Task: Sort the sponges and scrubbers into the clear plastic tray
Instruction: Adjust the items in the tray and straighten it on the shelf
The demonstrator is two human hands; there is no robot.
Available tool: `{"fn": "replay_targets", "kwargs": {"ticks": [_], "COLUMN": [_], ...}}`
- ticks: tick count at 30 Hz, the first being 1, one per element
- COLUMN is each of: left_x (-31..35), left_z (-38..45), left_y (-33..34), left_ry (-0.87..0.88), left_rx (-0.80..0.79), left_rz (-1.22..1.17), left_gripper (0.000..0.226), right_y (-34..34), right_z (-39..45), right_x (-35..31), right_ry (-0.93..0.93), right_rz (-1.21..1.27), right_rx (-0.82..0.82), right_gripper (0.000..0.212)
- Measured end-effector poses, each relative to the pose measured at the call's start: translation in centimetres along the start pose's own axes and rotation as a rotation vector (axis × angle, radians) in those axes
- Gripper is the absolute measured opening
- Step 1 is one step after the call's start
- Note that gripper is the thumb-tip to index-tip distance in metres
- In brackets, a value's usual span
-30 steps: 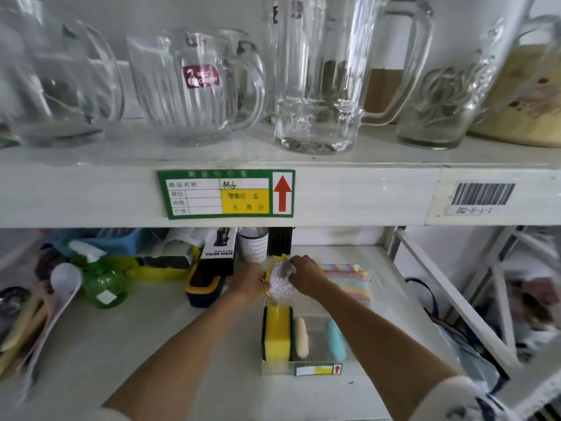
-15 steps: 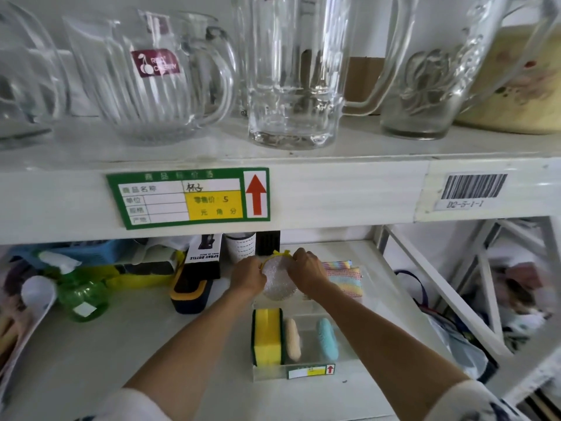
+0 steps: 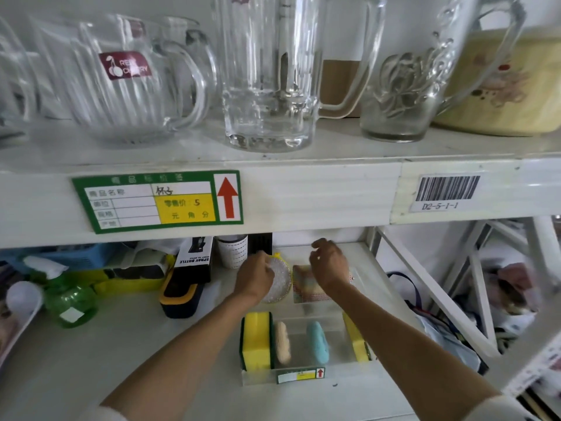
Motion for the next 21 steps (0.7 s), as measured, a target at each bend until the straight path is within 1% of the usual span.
{"fn": "replay_targets", "kwargs": {"ticks": [1,3,5,7,10,15,21], "left_x": [0.7,1.7,2.3,2.6,2.9,2.9,2.7], "left_z": [-0.4,-1.3,-2.4,-3.0,-3.2,-3.1,-3.1], "left_y": [1.2,3.8,5.9,7.3,8.2,8.2,8.2], "left_ry": [0.018,0.045,0.003,-0.050,-0.080,-0.080,-0.117], "left_rx": [-0.051,-0.155,-0.251,-0.299,-0.293,-0.277,-0.257], "left_rz": [-0.014,0.014,0.089,0.148,0.201,0.217,0.235], "left_gripper": [0.017,0.019,0.015,0.017,0.020,0.022,0.021], "right_y": [-0.8,-1.7,-1.7,-1.3,-0.7,-0.5,-0.1], "right_z": [0.1,0.0,-0.4,-0.9,-1.5,-1.9,-2.2], "right_x": [1.4,3.9,5.6,6.9,7.7,6.9,7.0], "right_ry": [0.048,0.115,0.119,0.112,0.083,0.039,0.045], "right_rz": [-0.046,-0.159,-0.281,-0.367,-0.431,-0.537,-0.465], "right_rx": [0.021,0.010,-0.040,-0.089,-0.129,-0.168,-0.178], "right_gripper": [0.026,0.026,0.025,0.020,0.017,0.018,0.021]}}
Point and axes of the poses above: each hand's wrist, its own z-axis towards the middle knuckle, its own y-axis out of the palm, x = y × z, the point moved 8 cm from there along z, towards the middle knuckle, and after that the axes turned 15 degrees about -z, right-handed, at the moved point
